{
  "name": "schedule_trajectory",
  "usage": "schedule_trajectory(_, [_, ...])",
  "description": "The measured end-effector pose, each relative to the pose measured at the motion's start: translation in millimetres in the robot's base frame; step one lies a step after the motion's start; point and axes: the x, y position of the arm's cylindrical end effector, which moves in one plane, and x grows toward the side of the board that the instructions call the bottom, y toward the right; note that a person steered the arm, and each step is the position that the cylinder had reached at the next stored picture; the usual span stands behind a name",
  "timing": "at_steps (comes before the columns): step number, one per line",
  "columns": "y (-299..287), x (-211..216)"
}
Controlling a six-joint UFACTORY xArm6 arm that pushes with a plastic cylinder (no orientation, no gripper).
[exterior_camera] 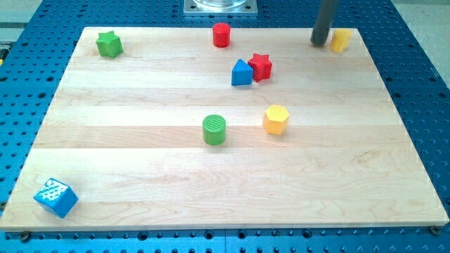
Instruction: Separate the red star and triangle
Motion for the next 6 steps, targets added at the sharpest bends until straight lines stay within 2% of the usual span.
schedule_trajectory(1, [-68,4])
schedule_trajectory(2, [-111,30])
schedule_trajectory(4, [-112,111])
schedule_trajectory(5, [-112,134])
schedule_trajectory(6, [-112,134])
